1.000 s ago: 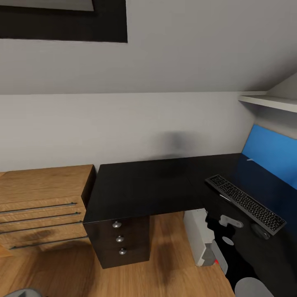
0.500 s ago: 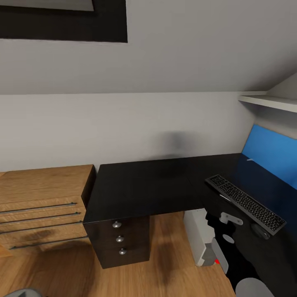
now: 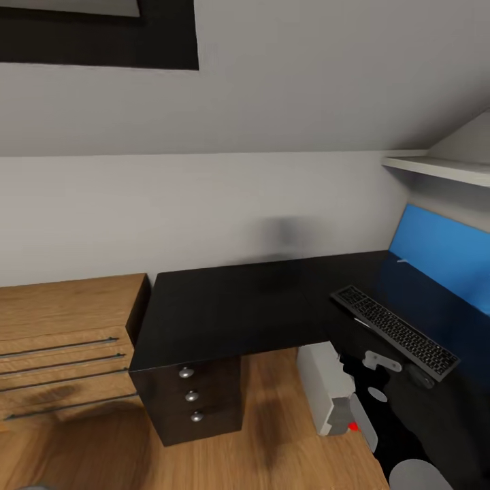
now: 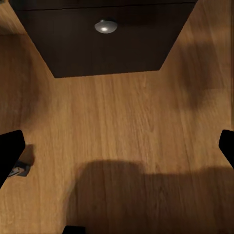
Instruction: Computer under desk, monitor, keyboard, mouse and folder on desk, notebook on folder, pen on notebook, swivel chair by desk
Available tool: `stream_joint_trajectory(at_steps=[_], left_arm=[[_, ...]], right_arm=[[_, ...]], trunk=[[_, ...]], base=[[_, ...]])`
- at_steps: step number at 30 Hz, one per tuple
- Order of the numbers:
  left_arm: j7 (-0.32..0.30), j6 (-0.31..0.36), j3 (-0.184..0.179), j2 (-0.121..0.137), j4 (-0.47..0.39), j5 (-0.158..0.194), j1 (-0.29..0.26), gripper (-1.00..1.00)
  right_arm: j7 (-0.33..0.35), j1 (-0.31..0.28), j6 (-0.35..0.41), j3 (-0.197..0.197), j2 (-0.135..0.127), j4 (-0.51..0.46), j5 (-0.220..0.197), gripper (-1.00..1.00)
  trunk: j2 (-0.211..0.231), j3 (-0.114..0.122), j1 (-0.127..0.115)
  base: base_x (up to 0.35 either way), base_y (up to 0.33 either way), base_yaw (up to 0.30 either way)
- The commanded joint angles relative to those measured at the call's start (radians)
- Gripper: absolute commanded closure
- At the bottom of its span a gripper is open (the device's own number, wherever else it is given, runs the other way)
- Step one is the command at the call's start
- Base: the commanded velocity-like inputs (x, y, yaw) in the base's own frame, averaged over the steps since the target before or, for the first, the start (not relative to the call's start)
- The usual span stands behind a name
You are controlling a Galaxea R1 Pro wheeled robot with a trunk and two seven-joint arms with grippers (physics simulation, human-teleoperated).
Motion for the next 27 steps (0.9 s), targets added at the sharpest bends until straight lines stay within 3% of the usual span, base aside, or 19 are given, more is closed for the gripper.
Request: stream_joint_trajectory(at_steps=[1, 27], left_arm=[[0.004, -0.003, -0.004, 0.000, 0.000, 0.005, 0.000, -1.00], [0.006, -0.003, -0.003, 0.000, 0.000, 0.005, 0.000, -1.00]], right_arm=[[-0.002, -0.001, -0.006, 0.002, -0.001, 0.001, -0.010, -1.00], [-0.002, -0.001, -0.006, 0.002, -0.003, 0.003, -0.009, -1.00]], trunk=[[-0.001, -0.001, 0.000], [-0.001, -0.001, 0.000]], base=[[0.000, 0.000, -0.223], [0.000, 0.000, -0.256]])
